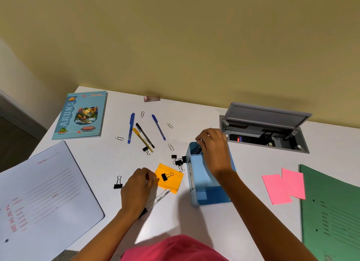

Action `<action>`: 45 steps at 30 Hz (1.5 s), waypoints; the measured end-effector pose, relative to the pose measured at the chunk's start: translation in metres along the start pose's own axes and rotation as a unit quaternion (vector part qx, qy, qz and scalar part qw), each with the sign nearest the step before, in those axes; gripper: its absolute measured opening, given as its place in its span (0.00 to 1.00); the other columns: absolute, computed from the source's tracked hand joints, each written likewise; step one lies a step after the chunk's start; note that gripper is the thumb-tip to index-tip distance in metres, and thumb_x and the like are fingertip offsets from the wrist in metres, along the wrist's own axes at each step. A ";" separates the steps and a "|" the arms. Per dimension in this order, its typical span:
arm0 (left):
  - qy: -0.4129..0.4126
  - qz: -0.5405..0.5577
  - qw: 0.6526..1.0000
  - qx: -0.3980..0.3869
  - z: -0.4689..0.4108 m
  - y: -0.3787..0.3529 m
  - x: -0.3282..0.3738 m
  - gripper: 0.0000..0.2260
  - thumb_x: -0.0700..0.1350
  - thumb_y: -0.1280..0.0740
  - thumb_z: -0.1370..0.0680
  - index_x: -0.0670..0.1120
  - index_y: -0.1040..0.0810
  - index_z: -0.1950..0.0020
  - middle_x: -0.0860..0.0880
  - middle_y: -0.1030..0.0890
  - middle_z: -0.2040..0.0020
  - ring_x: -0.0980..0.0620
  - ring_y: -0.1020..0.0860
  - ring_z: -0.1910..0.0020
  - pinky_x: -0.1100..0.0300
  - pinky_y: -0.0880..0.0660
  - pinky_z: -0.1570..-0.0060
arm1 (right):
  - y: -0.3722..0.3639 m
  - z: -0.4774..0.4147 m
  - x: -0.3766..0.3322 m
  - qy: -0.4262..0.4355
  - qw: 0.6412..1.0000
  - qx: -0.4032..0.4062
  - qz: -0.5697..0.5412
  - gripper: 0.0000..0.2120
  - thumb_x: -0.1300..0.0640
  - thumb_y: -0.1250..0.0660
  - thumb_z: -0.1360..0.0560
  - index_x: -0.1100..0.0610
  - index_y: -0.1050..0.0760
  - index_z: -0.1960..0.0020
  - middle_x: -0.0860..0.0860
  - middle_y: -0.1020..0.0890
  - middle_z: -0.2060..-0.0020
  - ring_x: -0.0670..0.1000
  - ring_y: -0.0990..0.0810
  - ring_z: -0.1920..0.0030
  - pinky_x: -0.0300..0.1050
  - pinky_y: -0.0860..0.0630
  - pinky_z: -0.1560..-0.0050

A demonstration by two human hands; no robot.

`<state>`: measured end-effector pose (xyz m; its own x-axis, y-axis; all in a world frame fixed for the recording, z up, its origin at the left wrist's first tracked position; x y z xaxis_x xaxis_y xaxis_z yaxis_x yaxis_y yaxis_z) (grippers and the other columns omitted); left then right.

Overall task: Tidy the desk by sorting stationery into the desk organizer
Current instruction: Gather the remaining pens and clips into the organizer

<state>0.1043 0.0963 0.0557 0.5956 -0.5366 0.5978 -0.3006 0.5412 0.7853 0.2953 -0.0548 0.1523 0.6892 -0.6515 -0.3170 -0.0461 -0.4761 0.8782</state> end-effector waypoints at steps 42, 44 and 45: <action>-0.019 -0.374 0.927 -0.013 -0.322 -0.026 0.043 0.16 0.42 0.40 0.21 0.45 0.34 0.34 0.47 0.30 0.37 0.46 0.33 0.36 0.54 0.35 0.40 | 0.025 -0.009 0.030 -0.008 0.996 0.053 -0.076 0.05 0.60 0.30 0.26 0.56 0.22 0.50 0.49 0.23 0.53 0.47 0.25 0.51 0.41 0.23 0.54; -0.039 -0.394 0.918 -0.004 -0.311 -0.026 0.043 0.16 0.41 0.38 0.22 0.45 0.34 0.35 0.48 0.29 0.38 0.46 0.31 0.38 0.55 0.34 0.40 | 0.025 -0.007 0.029 -0.008 0.995 0.060 -0.081 0.07 0.57 0.32 0.26 0.54 0.23 0.49 0.48 0.22 0.53 0.46 0.25 0.51 0.39 0.24 0.52; -0.054 -0.399 0.915 0.004 -0.305 -0.026 0.044 0.16 0.41 0.38 0.23 0.46 0.34 0.35 0.48 0.28 0.39 0.46 0.30 0.39 0.55 0.34 0.41 | 0.025 -0.006 0.029 -0.011 0.994 0.063 -0.086 0.07 0.56 0.32 0.26 0.54 0.24 0.48 0.48 0.22 0.53 0.46 0.25 0.51 0.38 0.25 0.51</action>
<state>0.3657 0.2563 0.0125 0.5516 -0.8197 -0.1543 0.1921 -0.0551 0.9798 0.3186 -0.0823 0.1671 0.6783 -0.5672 -0.4671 -0.0208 -0.6503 0.7594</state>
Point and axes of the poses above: each hand's wrist, its own z-axis away from the middle knuckle, its own y-axis out of the back of the hand, x = y × z, the point moved 8 cm from there along -z, towards the middle knuckle
